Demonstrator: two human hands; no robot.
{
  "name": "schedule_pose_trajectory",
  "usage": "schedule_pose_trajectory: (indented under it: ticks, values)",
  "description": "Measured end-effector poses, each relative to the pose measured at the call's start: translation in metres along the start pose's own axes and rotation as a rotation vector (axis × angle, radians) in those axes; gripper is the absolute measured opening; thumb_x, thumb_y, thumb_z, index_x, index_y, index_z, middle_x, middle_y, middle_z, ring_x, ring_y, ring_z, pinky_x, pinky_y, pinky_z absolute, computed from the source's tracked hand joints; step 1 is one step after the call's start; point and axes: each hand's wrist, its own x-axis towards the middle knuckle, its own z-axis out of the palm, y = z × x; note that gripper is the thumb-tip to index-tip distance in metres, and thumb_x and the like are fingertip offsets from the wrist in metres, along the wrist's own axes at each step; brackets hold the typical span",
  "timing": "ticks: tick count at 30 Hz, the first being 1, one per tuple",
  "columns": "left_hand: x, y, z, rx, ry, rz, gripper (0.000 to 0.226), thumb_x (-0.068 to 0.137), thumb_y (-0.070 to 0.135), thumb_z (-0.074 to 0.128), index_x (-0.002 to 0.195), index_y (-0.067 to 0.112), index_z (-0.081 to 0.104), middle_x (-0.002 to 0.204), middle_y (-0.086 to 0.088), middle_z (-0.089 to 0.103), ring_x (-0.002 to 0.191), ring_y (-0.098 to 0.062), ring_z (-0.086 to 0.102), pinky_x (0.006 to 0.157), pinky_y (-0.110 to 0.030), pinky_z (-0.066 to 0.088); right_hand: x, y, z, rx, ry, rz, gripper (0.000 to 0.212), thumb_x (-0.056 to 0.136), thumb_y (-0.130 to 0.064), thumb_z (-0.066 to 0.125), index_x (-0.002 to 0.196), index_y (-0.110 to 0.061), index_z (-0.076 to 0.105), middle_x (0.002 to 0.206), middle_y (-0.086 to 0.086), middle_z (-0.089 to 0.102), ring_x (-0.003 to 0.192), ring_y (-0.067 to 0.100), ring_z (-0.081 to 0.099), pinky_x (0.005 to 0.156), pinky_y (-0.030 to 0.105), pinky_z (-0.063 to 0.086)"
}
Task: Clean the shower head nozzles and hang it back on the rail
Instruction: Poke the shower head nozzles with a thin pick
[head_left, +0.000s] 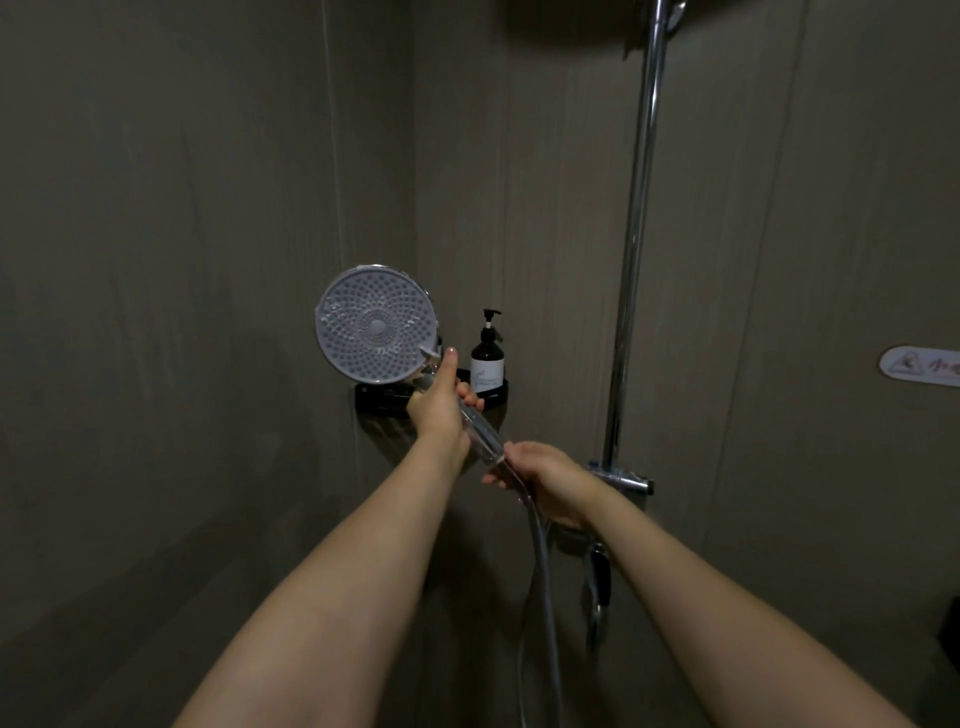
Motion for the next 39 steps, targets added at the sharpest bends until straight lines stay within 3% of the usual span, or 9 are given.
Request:
schedule_pose_trajectory:
  ticks: [3, 8, 12, 16, 19, 24, 27, 31, 39]
  values:
    - [0.000, 0.000, -0.001, 0.009, 0.002, 0.002, 0.022, 0.085, 0.027, 0.067, 0.076, 0.014, 0.051, 0.055, 0.002, 0.044, 0.039, -0.008, 0.042, 0.042, -0.021, 0.041, 0.000, -0.001, 0.001, 0.169, -0.035, 0.042, 0.034, 0.101, -0.021, 0.031, 0.116, -0.001, 0.053, 0.098, 0.014, 0.066, 0.089, 0.018, 0.065, 0.082, 0.026, 0.050]
    - [-0.001, 0.001, -0.001, 0.015, 0.007, 0.007, 0.022, 0.085, 0.027, 0.067, 0.076, 0.014, 0.052, 0.052, 0.002, 0.045, 0.038, -0.007, 0.042, 0.042, -0.021, 0.042, 0.000, 0.002, 0.002, -0.097, -0.003, -0.045, 0.019, 0.096, -0.009, 0.045, 0.089, -0.009, 0.063, 0.085, 0.006, 0.066, 0.079, 0.014, 0.058, 0.076, 0.023, 0.046]
    - [0.001, 0.001, -0.001, 0.019, 0.007, 0.006, 0.022, 0.084, 0.028, 0.068, 0.076, 0.014, 0.052, 0.053, 0.002, 0.045, 0.040, -0.007, 0.043, 0.043, -0.022, 0.042, 0.000, 0.003, 0.003, -0.026, -0.003, -0.055, 0.030, 0.101, -0.020, 0.034, 0.093, -0.011, 0.061, 0.085, 0.006, 0.068, 0.079, 0.013, 0.061, 0.080, 0.024, 0.047]
    - [0.001, -0.001, -0.001, 0.023, 0.007, 0.004, 0.021, 0.085, 0.028, 0.067, 0.078, 0.014, 0.052, 0.054, 0.003, 0.046, 0.043, -0.008, 0.043, 0.046, -0.022, 0.042, -0.002, 0.004, 0.004, -0.158, 0.072, -0.085, 0.013, 0.095, -0.013, 0.048, 0.088, -0.012, 0.059, 0.080, 0.002, 0.063, 0.071, 0.009, 0.055, 0.061, 0.015, 0.044]
    - [0.001, -0.001, 0.000, 0.016, 0.009, 0.000, 0.020, 0.085, 0.027, 0.067, 0.081, 0.013, 0.053, 0.054, 0.002, 0.045, 0.042, -0.008, 0.043, 0.044, -0.021, 0.042, 0.001, 0.005, 0.004, -0.088, 0.098, -0.070, 0.023, 0.098, -0.027, 0.044, 0.092, -0.012, 0.061, 0.084, 0.003, 0.062, 0.077, 0.014, 0.054, 0.070, 0.025, 0.042]
    - [0.007, -0.005, -0.001, 0.008, 0.023, 0.006, 0.022, 0.084, 0.025, 0.068, 0.076, 0.013, 0.051, 0.049, 0.002, 0.043, 0.036, -0.007, 0.041, 0.039, -0.019, 0.040, 0.004, 0.006, 0.005, -0.246, 0.113, -0.056, 0.019, 0.095, -0.018, 0.051, 0.080, -0.015, 0.063, 0.075, 0.001, 0.059, 0.068, 0.010, 0.051, 0.060, 0.018, 0.041]
    - [0.007, -0.006, -0.002, 0.008, 0.017, 0.002, 0.021, 0.084, 0.026, 0.069, 0.077, 0.014, 0.052, 0.051, 0.003, 0.044, 0.038, -0.007, 0.041, 0.042, -0.021, 0.041, 0.005, 0.007, 0.007, -0.119, 0.126, -0.041, 0.021, 0.097, -0.022, 0.046, 0.094, -0.009, 0.063, 0.078, 0.002, 0.061, 0.070, 0.011, 0.054, 0.058, 0.016, 0.043]
    - [0.008, -0.008, -0.005, 0.007, 0.027, -0.008, 0.021, 0.084, 0.026, 0.067, 0.076, 0.014, 0.052, 0.051, 0.004, 0.044, 0.040, -0.007, 0.042, 0.045, -0.021, 0.041, 0.004, 0.011, 0.005, -0.218, 0.155, -0.078, 0.027, 0.096, -0.017, 0.049, 0.104, 0.004, 0.065, 0.070, -0.002, 0.058, 0.061, 0.006, 0.052, 0.047, 0.007, 0.040]
    - [0.011, -0.010, -0.004, 0.018, 0.032, -0.004, 0.022, 0.084, 0.028, 0.067, 0.076, 0.015, 0.052, 0.052, 0.004, 0.045, 0.042, -0.007, 0.043, 0.048, -0.022, 0.042, 0.009, 0.015, 0.003, -0.191, 0.228, -0.097, 0.010, 0.092, -0.021, 0.055, 0.091, -0.018, 0.065, 0.076, -0.004, 0.061, 0.068, 0.008, 0.055, 0.059, 0.019, 0.040]
